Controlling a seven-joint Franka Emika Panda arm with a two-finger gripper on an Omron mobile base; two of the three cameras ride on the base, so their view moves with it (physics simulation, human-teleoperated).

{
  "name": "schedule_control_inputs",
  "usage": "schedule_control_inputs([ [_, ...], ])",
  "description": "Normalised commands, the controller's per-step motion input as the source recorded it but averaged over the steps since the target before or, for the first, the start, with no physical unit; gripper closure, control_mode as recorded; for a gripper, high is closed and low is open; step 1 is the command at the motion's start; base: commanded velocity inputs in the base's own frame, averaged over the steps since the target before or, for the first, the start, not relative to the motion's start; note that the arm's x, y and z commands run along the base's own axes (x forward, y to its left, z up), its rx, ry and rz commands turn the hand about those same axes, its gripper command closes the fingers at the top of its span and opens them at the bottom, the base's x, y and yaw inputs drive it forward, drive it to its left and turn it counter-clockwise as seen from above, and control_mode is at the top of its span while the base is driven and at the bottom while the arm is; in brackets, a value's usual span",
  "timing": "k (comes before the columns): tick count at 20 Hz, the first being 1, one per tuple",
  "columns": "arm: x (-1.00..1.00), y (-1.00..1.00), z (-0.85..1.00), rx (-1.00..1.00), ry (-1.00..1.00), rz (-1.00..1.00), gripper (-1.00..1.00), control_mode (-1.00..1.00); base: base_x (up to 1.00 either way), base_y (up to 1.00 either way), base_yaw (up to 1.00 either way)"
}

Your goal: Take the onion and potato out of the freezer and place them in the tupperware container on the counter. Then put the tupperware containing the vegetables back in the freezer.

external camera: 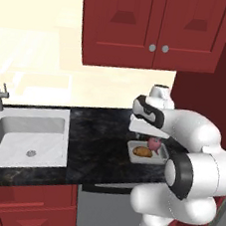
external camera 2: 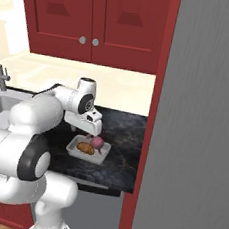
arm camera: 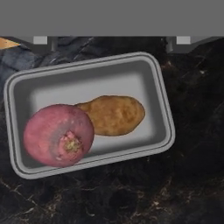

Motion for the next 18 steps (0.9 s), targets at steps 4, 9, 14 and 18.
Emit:
schedule_control_inputs([
  [4,0.04,0.64,-0.17,-0.03,0.18,0.0,-1.0,-1.0,0.0,0.0,0.0],
  [9,0.36,0.38,-0.3,-0.04,0.14,-0.02,-1.0,-1.0,0.0,0.0,0.0],
  [14,0.29,0.02,-0.14,0.0,0.07,-0.02,-1.0,-1.0,0.0,0.0,0.0],
  [18,0.0,0.0,-0.11,0.0,0.0,-0.01,-1.0,-1.0,0.0,0.0,0.0],
])
